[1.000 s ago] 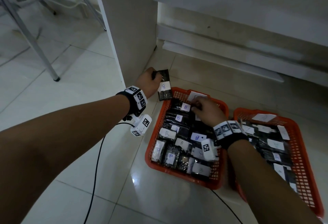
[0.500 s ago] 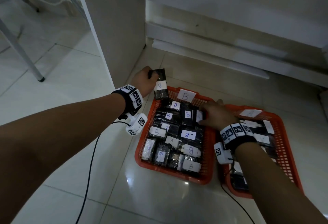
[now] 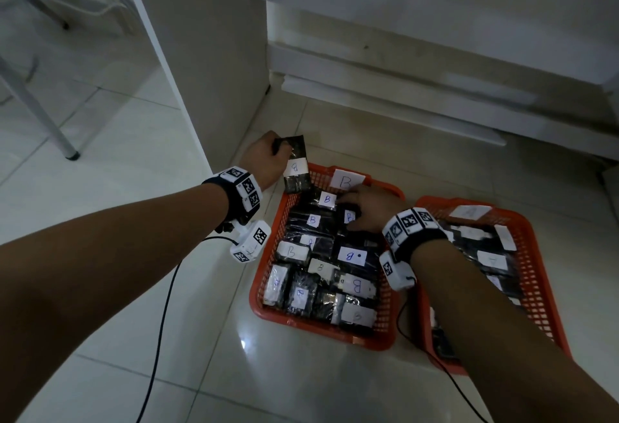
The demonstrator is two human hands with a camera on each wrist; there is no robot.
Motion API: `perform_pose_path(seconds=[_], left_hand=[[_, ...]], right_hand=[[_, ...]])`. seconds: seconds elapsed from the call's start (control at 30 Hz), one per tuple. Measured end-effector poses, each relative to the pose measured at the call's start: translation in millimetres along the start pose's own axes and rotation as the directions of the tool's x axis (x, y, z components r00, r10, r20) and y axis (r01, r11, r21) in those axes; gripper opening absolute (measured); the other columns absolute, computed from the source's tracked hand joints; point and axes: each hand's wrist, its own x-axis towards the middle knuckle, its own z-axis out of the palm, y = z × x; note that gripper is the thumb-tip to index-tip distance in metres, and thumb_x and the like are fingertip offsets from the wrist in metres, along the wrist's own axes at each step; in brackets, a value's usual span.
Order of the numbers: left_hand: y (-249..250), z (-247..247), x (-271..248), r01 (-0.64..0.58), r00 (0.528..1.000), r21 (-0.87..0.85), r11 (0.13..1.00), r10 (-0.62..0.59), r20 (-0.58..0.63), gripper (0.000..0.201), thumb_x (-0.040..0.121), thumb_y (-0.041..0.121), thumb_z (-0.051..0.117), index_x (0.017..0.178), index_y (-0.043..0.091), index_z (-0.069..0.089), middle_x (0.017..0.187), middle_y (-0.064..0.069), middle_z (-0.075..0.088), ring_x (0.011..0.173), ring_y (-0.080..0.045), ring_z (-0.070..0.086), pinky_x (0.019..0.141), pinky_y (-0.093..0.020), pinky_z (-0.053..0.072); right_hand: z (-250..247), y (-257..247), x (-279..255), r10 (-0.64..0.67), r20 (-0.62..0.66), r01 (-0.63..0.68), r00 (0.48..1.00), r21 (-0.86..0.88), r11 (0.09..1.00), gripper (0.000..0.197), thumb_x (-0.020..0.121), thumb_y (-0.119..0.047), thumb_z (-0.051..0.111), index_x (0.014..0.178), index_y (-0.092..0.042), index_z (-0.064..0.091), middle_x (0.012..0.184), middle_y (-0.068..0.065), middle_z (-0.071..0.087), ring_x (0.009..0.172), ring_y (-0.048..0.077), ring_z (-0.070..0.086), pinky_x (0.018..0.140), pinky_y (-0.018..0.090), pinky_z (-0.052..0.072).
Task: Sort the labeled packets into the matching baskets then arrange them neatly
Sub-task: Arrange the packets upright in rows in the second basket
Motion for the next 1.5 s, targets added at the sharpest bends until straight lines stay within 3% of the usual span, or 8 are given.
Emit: perform_pose_path(seconds=[0.27,0.4,0.5,0.6,0.77,0.9,1.13,1.5], left_hand=[[-7,-5,1,0.017,1.0,-0.033,0.999,-0.017,-0.007,0.027,0.103,0.031,0.05,0.108,0.008,0.062,0.091,-0.007,0.068,0.081,-0.024,0.063,0.069,-0.032,0.05],[-2,-3,-1,-0.017,0.999,-0.023,1.0,0.019,0.051,0.019,0.102,0.033,0.054,0.098,0.016,0.062,0.088,-0.001,0.066,0.079,-0.019,0.062,0.058,-0.022,0.04],[11,4,-3,-0.033,0.988,-0.066,0.997,0.042,0.146,0.017,0.1,0.036,0.059,0.093,0.021,0.064,0.083,0.006,0.068,0.077,-0.014,0.064,0.061,-0.022,0.043],[26,10,-4,0.026,0.965,-0.208,0.978,0.03,0.26,0.015,0.099,0.033,0.065,0.091,0.021,0.066,0.082,0.003,0.072,0.068,-0.008,0.068,0.06,-0.02,0.048],[20,12,-2,0.028,0.949,0.028,0.999,-0.035,0.312,0.031,0.097,0.046,0.063,0.11,0.018,0.066,0.096,0.003,0.068,0.085,-0.013,0.067,0.075,-0.026,0.051],[-4,-1,-3,0.073,0.968,0.11,0.991,-0.097,0.231,0.024,0.095,0.044,0.062,0.102,0.021,0.065,0.101,0.002,0.069,0.09,-0.016,0.063,0.076,-0.027,0.045],[-34,-9,-14,0.053,0.914,0.24,0.969,-0.144,0.379,0.017,0.096,0.039,0.063,0.102,0.023,0.065,0.105,0.0,0.068,0.096,-0.019,0.064,0.076,-0.028,0.044],[-10,0,-19,-0.067,0.933,0.121,0.99,0.019,0.361,0.037,0.097,0.049,0.061,0.119,0.019,0.064,0.107,0.001,0.066,0.095,-0.017,0.063,0.079,-0.03,0.049]], right_hand=[[13,-3,-3,0.057,-0.054,-0.061,0.997,-0.063,0.996,0.076,0.086,-0.048,0.076,0.155,-0.04,0.044,0.156,0.003,0.041,0.14,0.031,0.043,0.11,0.047,0.047],[7,-5,-8,0.127,-0.192,-0.079,0.973,0.24,0.968,0.067,0.093,-0.048,0.069,0.154,-0.037,0.044,0.147,0.002,0.044,0.133,0.025,0.047,0.107,0.04,0.046],[-10,-15,-10,0.209,-0.189,-0.046,0.959,0.628,0.777,0.05,0.099,-0.045,0.067,0.147,-0.033,0.055,0.134,-0.01,0.058,0.117,0.009,0.056,0.087,0.016,0.046],[-15,-22,-5,0.259,-0.193,0.027,0.946,0.847,0.532,0.028,0.102,-0.034,0.066,0.129,-0.024,0.065,0.12,-0.008,0.072,0.108,0.014,0.07,0.09,0.03,0.06],[-10,-22,1,0.312,-0.225,0.009,0.923,0.823,0.568,0.02,0.105,-0.024,0.061,0.123,-0.021,0.068,0.115,-0.006,0.073,0.099,0.006,0.068,0.076,0.006,0.047],[0,-21,6,0.255,-0.109,-0.055,0.961,0.826,0.561,0.034,0.106,-0.014,0.055,0.133,-0.028,0.07,0.129,-0.004,0.071,0.111,0.012,0.07,0.103,0.036,0.057],[6,-30,18,0.318,-0.106,-0.134,0.942,0.748,0.649,0.035,0.103,-0.017,0.058,0.136,-0.025,0.067,0.133,-0.005,0.068,0.117,0.015,0.065,0.106,0.035,0.051],[0,-19,9,0.415,-0.087,-0.073,0.906,0.932,0.356,0.026,0.097,0.0,0.063,0.105,-0.02,0.078,0.108,-0.001,0.078,0.1,0.018,0.074,0.08,0.026,0.06]])
